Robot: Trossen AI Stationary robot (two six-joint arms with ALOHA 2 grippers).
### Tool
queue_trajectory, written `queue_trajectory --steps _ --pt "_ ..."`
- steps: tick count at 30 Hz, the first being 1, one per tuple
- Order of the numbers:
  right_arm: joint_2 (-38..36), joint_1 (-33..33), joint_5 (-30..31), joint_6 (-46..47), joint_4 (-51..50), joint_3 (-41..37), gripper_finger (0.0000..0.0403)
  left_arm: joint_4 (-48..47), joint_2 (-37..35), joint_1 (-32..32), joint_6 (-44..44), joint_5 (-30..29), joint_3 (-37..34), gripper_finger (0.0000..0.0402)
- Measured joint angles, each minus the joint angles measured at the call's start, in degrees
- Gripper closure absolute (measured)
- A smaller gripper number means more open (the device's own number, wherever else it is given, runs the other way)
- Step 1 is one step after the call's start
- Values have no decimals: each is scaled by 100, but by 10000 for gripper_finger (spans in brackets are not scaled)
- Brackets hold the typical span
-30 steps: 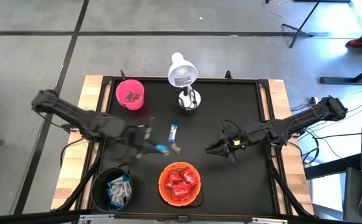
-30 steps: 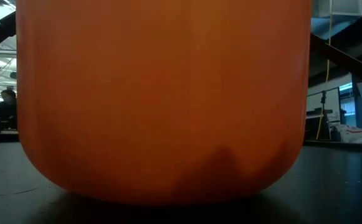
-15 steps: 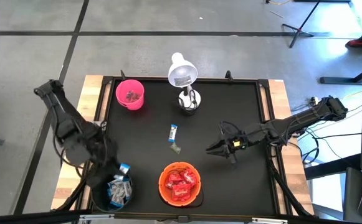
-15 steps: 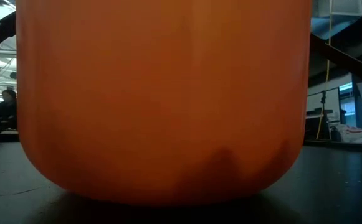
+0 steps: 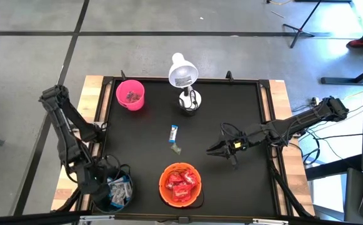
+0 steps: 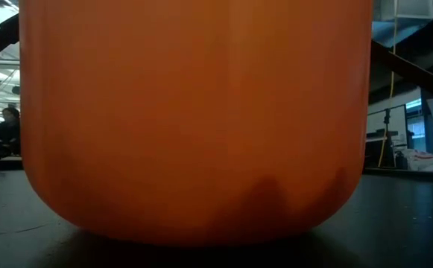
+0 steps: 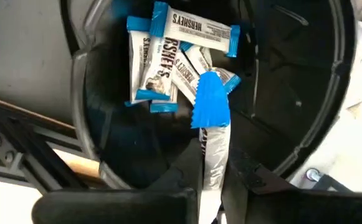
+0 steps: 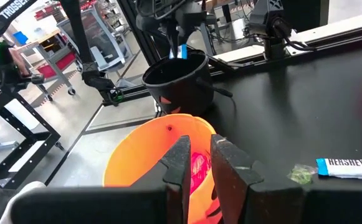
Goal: Sort candy
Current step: Put the white candy into the black bucket
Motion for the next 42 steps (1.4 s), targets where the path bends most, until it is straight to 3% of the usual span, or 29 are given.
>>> queue_trajectory --steps 12,23,30,35,38,42 --pt "1 0 0 0 2 0 345 58 151 3 -2 -112 0 360" --pt "1 0 0 2 4 0 345 127 151 3 1 -637 0 332" --pt "1 0 0 1 -65 0 345 124 151 3 2 -636 0 290" --pt "3 2 57 -44 -114 0 345 135 29 176 1 -50 -2 288" --pt "3 2 430 -163 -116 0 345 295 -81 212 403 -702 -4 296" --pt "3 0 911 -320 -122 0 345 561 -319 352 1989 -2251 -2 307"
